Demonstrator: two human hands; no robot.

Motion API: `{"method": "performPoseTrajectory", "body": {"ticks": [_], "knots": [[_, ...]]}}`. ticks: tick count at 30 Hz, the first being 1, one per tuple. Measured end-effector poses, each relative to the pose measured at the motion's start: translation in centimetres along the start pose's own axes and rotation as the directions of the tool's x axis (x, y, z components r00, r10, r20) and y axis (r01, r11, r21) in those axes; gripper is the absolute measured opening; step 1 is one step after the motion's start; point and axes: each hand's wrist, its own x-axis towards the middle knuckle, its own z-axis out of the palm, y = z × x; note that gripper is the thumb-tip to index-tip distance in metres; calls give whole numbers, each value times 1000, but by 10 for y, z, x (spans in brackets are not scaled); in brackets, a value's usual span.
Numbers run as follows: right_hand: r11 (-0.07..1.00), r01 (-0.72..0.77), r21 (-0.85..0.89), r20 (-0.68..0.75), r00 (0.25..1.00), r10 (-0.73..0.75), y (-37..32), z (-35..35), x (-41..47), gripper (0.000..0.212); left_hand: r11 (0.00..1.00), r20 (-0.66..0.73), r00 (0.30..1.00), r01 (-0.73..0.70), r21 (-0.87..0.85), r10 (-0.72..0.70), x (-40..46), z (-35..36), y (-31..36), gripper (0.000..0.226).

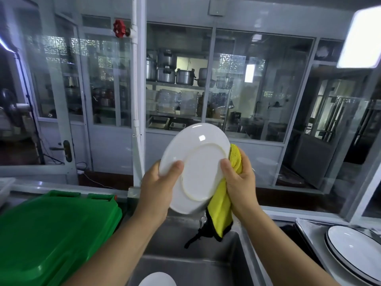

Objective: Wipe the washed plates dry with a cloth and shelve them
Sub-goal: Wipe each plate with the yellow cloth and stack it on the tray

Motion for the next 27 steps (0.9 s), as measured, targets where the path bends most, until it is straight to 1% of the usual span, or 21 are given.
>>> {"method": "performPoseTrajectory", "body": {"ticks": [2,4,6,8,9,11,13,15,16,17,18,19,20,22,23,24,25,27], "knots": [[999,32,-23,50,998,-31,-3,-12,2,39,996,151,985,85,11,-86,8,-13,-1,25],[991,81,-109,137,988,-66,-5,-17,5,45,986,280,946,153,65,-165,18,-21,6,34],[936,197,-293,210,968,-138,-4,-19,8,53,977,342,920,145,158,-192,28,-22,14,41],[857,310,-412,250,943,-220,-3,-21,10,58,962,366,912,96,254,-187,32,-18,18,38],[813,368,-451,275,924,-266,-5,-22,10,57,960,370,912,78,269,-178,32,-17,18,35],[670,531,-519,361,847,-391,-9,-21,10,53,959,375,914,52,279,-158,28,-14,15,31],[483,678,-554,473,734,-488,-14,-14,10,51,946,391,911,-3,325,-132,24,-8,11,30],[318,773,-550,561,623,-545,-19,-6,13,49,929,388,915,-43,367,-111,20,-1,9,31],[273,796,-540,590,589,-552,-20,-4,16,47,925,378,920,-53,377,-101,18,1,8,30],[264,804,-533,602,579,-550,-22,-5,17,46,922,368,926,-68,381,-84,17,3,9,30],[293,796,-530,590,594,-547,-21,-7,19,44,918,356,932,-89,387,-59,16,3,10,33],[367,765,-529,554,639,-534,-20,-11,20,44,912,345,938,-111,394,-35,15,3,13,35],[470,711,-523,496,702,-511,-17,-14,20,44,910,324,946,-119,397,-17,14,3,14,34],[664,572,-482,351,820,-452,-11,-17,20,42,921,260,966,-109,373,9,12,4,18,17],[742,496,-451,275,868,-413,-8,-17,18,41,933,228,974,-98,346,18,10,5,20,9],[807,421,-414,202,907,-369,-4,-17,17,41,947,193,981,-89,309,29,8,6,21,5],[862,347,-369,137,938,-319,0,-16,15,41,962,160,986,-87,260,46,7,7,21,6],[945,208,-253,45,978,-203,10,-12,9,43,986,96,992,-90,142,77,4,10,20,18]]}}
